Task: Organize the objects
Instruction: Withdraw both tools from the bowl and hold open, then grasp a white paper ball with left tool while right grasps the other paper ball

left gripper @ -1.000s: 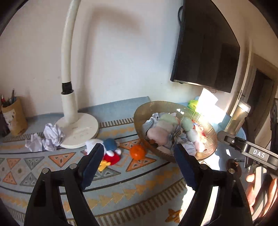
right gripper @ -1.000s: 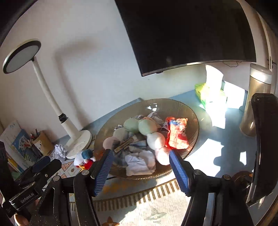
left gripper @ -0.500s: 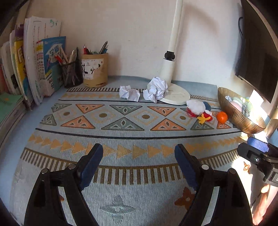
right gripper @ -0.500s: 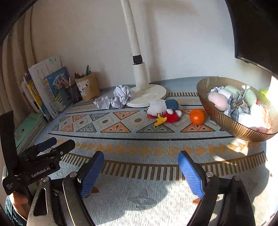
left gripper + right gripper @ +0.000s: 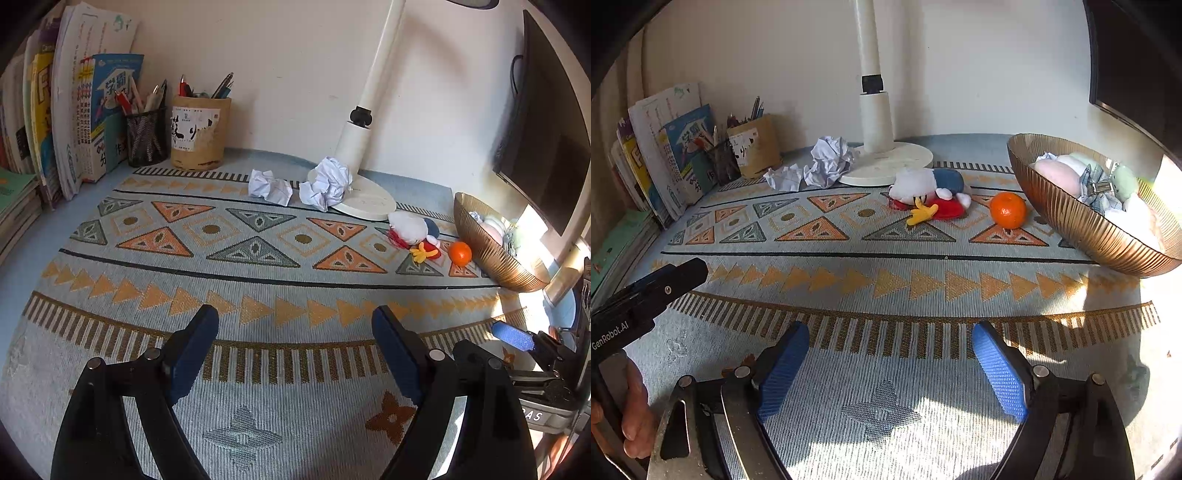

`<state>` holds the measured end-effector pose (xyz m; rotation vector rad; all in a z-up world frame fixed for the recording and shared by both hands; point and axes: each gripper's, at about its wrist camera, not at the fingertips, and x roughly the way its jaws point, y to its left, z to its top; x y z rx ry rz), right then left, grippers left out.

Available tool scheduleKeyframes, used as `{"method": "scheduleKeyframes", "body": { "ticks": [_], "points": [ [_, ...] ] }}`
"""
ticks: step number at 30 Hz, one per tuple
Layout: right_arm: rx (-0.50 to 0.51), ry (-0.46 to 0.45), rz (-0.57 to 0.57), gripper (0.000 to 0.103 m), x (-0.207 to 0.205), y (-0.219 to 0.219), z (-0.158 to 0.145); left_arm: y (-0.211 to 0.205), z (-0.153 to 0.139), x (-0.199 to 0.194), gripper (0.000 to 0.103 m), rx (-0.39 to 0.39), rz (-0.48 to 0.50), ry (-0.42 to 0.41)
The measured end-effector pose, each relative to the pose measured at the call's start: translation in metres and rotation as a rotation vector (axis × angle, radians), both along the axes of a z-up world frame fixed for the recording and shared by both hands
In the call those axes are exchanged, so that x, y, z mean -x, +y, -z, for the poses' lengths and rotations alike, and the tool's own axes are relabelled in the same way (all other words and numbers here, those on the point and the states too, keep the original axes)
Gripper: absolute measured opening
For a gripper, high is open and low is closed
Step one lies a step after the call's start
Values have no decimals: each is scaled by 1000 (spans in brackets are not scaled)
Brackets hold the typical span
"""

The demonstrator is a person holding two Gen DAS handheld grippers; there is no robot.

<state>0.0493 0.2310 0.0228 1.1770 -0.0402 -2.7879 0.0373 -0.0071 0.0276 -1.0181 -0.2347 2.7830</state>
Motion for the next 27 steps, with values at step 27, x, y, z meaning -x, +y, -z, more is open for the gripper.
{"method": "scheduleKeyframes", "body": {
  "ticks": [27],
  "points": [
    [193, -88, -113, 90, 92, -18, -65, -27, -45, 98, 85, 113, 89, -38]
  ]
}}
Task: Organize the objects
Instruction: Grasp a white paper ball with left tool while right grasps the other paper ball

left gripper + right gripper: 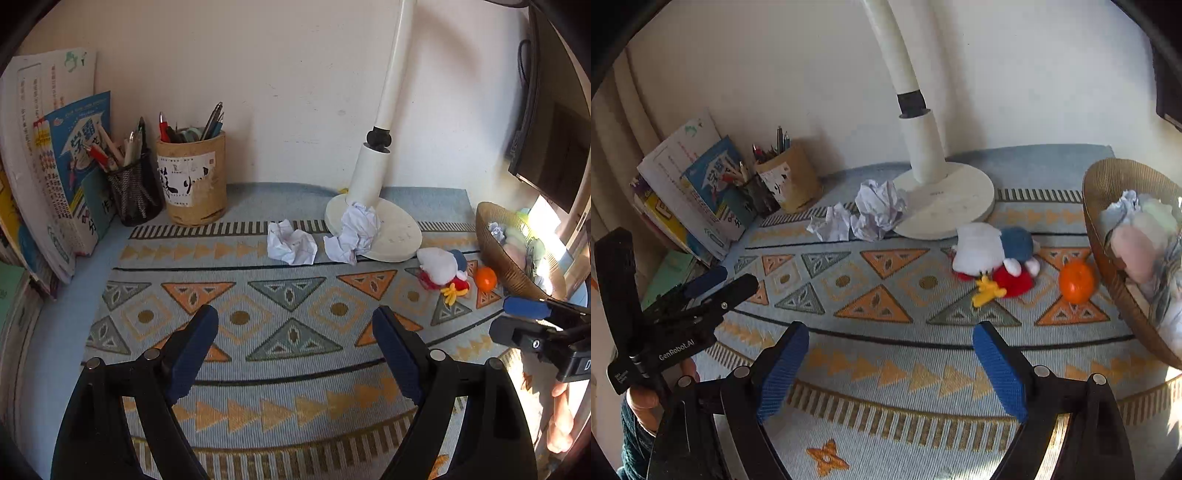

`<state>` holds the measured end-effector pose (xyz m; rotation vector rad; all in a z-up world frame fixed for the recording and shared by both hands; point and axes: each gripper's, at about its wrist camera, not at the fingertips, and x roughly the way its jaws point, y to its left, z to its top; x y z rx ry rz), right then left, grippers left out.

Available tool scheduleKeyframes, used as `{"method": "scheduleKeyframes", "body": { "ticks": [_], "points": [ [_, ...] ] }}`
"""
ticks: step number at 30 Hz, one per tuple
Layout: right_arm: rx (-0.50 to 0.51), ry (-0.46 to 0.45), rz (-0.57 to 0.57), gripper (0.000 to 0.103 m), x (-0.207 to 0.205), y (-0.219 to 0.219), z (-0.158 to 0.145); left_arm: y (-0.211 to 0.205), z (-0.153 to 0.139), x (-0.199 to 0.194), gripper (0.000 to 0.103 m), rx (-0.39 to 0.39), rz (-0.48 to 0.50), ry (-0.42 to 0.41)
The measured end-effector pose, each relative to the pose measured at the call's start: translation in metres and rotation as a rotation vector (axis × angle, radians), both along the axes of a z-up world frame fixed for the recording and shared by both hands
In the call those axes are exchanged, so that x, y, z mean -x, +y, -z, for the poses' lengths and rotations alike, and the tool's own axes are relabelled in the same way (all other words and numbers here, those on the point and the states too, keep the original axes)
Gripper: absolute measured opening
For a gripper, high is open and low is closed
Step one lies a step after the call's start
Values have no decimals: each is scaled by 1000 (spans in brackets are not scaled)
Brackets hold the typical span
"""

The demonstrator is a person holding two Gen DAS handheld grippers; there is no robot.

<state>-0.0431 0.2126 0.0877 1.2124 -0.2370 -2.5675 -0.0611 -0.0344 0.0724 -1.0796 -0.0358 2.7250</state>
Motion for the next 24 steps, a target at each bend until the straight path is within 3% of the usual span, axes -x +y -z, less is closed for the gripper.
{"method": "scheduleKeyframes", "body": {
  "ticks": [6, 12, 13, 14, 17, 20, 24],
  "points": [
    [65, 5, -3, 90, 91, -21, -1, 4, 27, 80, 83, 38, 53, -57],
    [-3, -31, -19, 90, 146, -48, 25, 14, 51, 121, 82, -27, 115, -144],
    [-29, -34, -10, 89, 150, -51, 28, 15, 55, 124, 77, -32, 121, -155],
    [-41, -34, -9, 84, 155, -53, 32, 17, 59, 126, 67, -40, 126, -165],
    [-25, -64, -39, 50, 163, -56, 42, 20, 64, 127, 45, -36, 123, -171],
    [-18, -36, -73, 38, 155, -60, 43, 23, 53, 114, 43, -25, 139, -103],
    [11, -27, -67, 33, 131, -45, 37, 23, 41, 87, 43, -48, 144, -87]
  ]
}}
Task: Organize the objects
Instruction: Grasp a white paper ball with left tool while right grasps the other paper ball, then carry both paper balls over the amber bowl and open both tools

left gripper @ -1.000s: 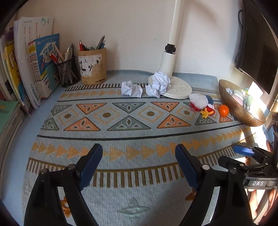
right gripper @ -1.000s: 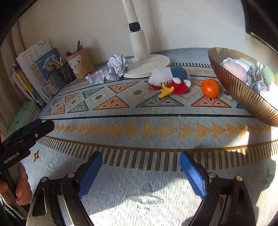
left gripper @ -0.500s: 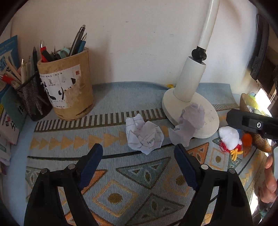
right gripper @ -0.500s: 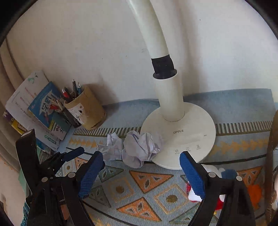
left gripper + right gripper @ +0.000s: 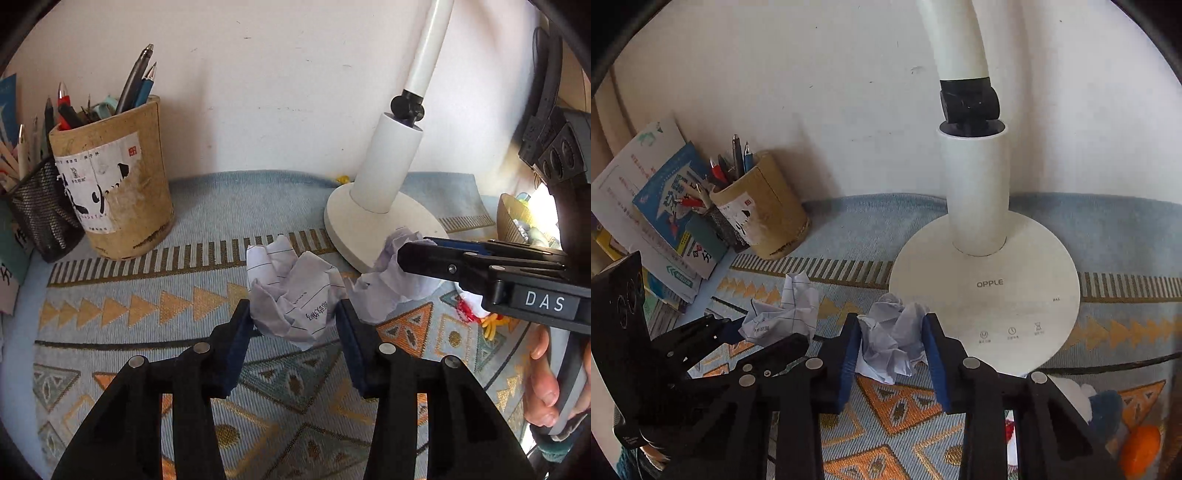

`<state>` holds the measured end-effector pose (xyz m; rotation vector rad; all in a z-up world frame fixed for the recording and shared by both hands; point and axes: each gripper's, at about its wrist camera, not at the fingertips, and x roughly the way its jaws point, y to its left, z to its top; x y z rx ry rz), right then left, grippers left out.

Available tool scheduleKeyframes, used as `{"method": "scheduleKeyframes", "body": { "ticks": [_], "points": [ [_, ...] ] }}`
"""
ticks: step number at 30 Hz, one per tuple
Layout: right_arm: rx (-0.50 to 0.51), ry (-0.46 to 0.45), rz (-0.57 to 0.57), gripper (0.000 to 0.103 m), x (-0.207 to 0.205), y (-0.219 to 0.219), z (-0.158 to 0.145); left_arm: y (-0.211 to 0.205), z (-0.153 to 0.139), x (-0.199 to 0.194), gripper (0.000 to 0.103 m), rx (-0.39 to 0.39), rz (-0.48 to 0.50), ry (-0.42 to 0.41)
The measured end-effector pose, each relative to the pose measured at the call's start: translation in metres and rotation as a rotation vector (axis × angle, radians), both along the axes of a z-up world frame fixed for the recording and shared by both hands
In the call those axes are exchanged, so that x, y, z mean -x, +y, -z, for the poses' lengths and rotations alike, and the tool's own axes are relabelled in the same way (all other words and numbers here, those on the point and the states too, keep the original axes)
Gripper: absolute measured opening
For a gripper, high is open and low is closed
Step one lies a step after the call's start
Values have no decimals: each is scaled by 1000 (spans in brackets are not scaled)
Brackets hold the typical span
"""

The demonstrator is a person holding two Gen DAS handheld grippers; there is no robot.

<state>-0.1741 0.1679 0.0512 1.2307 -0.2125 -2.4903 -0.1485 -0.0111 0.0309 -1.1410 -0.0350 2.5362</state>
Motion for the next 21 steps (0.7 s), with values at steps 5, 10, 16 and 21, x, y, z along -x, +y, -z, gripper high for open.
{"method": "scheduleKeyframes", "body": {
  "ticks": [5, 10, 16, 21],
  "points": [
    [68, 3, 5, 33, -59, 27, -14, -3, -20, -46, 44, -62, 3, 6],
    [126, -39, 61, 34, -153, 63, -14, 5, -34, -103, 44, -124, -17, 21],
    [101, -17, 122, 34, -226, 98, 5, 66, -17, -164, 44, -64, -53, 55],
    [40, 47, 43, 55, -268, 102, 12, 63, 4, -177, 44, -86, -34, 24]
  ]
}}
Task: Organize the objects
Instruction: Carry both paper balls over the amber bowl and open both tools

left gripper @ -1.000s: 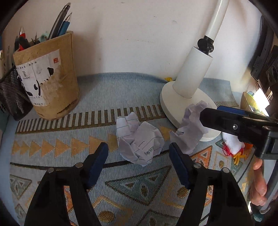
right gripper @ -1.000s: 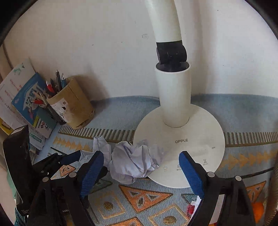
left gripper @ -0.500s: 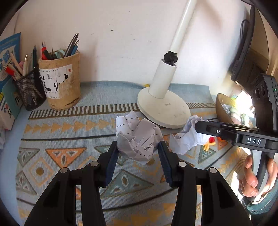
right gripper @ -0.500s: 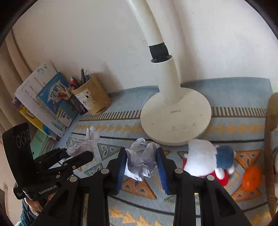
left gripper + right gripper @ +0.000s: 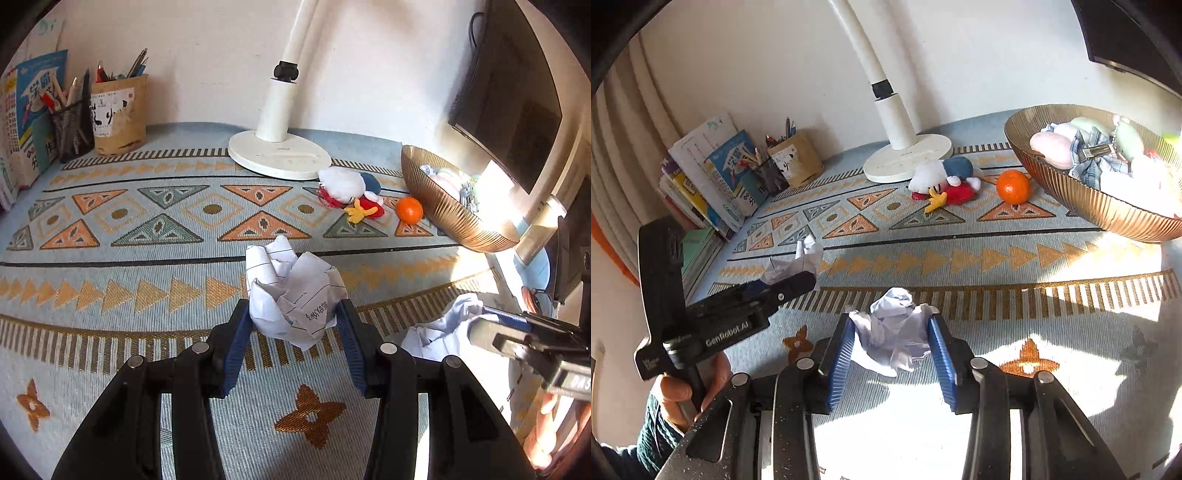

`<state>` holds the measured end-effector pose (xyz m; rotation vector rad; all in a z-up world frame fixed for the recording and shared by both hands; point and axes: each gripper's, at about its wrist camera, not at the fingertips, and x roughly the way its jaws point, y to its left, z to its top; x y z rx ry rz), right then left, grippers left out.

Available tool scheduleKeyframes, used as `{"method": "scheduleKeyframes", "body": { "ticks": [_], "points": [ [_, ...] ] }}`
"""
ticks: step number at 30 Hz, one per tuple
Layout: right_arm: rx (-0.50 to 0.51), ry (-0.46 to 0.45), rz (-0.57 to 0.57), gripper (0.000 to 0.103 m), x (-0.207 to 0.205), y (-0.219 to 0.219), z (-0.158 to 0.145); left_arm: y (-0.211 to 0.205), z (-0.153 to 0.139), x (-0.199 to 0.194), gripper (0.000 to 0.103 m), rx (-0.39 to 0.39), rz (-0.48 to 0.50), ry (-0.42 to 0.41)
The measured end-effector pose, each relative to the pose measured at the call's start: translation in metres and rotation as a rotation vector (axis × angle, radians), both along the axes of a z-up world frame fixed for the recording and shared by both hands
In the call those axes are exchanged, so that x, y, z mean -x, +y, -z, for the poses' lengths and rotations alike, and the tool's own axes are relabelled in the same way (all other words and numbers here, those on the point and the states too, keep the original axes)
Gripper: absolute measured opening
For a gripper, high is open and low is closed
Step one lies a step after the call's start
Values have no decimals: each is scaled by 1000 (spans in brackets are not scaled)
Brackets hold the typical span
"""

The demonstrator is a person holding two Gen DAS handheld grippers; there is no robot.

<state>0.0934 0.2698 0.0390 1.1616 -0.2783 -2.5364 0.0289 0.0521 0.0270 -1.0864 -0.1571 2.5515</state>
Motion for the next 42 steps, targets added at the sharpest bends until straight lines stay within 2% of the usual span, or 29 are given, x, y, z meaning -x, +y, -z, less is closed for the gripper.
{"method": "scheduleKeyframes", "body": {
  "ticks": [2, 5, 9, 13, 15, 18, 23, 25, 26, 27, 29, 30, 32, 34, 37, 39, 42],
  "points": [
    [-35, 8, -36, 61, -15, -7, 5, -4, -5, -7, 45, -37, 5, 60],
    [-78, 10, -63, 68, -33, -13, 13, 2, 2, -7, 45, -9, 21, 22],
    [-101, -22, -54, 76, -46, -7, 22, 9, 0, -12, 46, 18, 37, 56],
    [-102, -21, -22, 80, -52, 2, 21, 12, 0, -13, 46, 30, 45, 70],
    [-61, -9, -17, 91, -48, 6, 17, 12, -1, -13, 46, 31, 45, 70],
    [-4, -20, 18, 92, -32, 11, 17, 12, -1, -13, 46, 29, 47, 68],
    [276, -121, 44, 93, -3, 28, 35, 12, 0, -12, 47, 25, 46, 64],
    [326, -120, 86, 92, 2, 32, 37, 11, 0, -12, 47, 22, 46, 61],
    [324, -119, 90, 88, 4, 31, 37, 11, 1, -11, 47, 21, 46, 60],
    [294, -105, 98, 75, 5, 29, 36, 11, 1, -11, 47, 22, 45, 59],
    [184, -89, 96, 61, 7, 19, 35, 11, 1, -11, 47, 20, 46, 61],
    [154, -69, 83, 50, 5, 16, 33, 11, 1, -11, 47, 22, 46, 60],
    [160, -49, 45, 47, 0, 12, 32, 12, 1, -11, 47, 29, 47, 62],
    [97, -11, 36, 43, -8, 5, 28, 13, 1, -12, 47, 40, 44, 63],
    [71, 19, 37, 41, -18, 10, 21, 18, -1, -14, 46, 64, 47, 73],
    [69, 49, 69, 41, -21, 29, 4, 27, -4, -12, 45, 92, 58, 58],
    [54, 151, 161, 41, -23, 71, -38, 49, -28, -11, 45, 91, 110, 107]
  ]
}}
